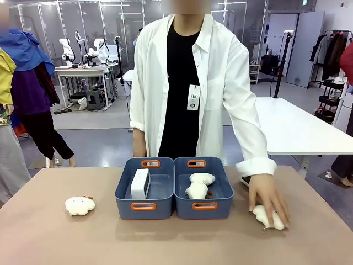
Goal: Sort the digital clocks into the basket.
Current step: Pick up the Digital clock from the table and place it into the empty Plastic storage basket.
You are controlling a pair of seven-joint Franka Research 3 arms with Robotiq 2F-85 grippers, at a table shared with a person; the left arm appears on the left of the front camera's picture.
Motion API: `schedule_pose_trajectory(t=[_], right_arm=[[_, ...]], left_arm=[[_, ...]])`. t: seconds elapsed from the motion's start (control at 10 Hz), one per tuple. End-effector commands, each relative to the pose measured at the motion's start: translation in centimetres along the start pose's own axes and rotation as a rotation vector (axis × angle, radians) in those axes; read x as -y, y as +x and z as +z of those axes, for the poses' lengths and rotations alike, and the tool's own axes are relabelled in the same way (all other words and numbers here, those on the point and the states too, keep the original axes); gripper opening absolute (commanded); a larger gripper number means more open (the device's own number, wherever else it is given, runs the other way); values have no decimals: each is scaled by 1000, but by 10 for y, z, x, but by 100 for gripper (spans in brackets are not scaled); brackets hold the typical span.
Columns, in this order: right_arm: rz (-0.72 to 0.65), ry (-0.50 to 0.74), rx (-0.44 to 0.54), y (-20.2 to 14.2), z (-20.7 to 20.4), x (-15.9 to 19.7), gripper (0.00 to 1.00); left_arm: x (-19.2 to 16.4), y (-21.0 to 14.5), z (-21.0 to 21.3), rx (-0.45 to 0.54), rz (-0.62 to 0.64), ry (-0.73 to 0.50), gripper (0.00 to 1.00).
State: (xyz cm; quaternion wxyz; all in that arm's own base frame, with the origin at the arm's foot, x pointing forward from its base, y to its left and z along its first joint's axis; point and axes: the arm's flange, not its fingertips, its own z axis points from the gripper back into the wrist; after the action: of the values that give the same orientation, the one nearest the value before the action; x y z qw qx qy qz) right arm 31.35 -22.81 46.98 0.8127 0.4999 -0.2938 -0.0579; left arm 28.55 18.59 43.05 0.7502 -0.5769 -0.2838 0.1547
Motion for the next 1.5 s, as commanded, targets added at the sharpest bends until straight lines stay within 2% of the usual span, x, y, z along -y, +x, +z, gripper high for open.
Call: schedule_pose_trajectory(t=[0.0, 0.2, 0.4, 0.5, 0.6, 1.4], right_arm=[[-4, -12, 13, -2, 5, 3, 100], [-26, 14, 77, -5, 37, 8, 100], [-60, -9, 189, -15, 97, 24, 100], [-87, -4, 278, -20, 126, 33, 100], [-85, -2, 303, -21, 134, 35, 100], [39, -83, 175, 2, 101, 13, 100]], left_arm=[[2, 1, 3, -3, -15, -12, 100], [2, 1, 3, -3, -15, -12, 100], [2, 1, 3, -3, -15, -12, 100], [2, 1, 3, -3, -15, -12, 100], [2, 1, 3, -3, -15, -12, 100], [2, 1, 3, -3, -15, -12, 100]])
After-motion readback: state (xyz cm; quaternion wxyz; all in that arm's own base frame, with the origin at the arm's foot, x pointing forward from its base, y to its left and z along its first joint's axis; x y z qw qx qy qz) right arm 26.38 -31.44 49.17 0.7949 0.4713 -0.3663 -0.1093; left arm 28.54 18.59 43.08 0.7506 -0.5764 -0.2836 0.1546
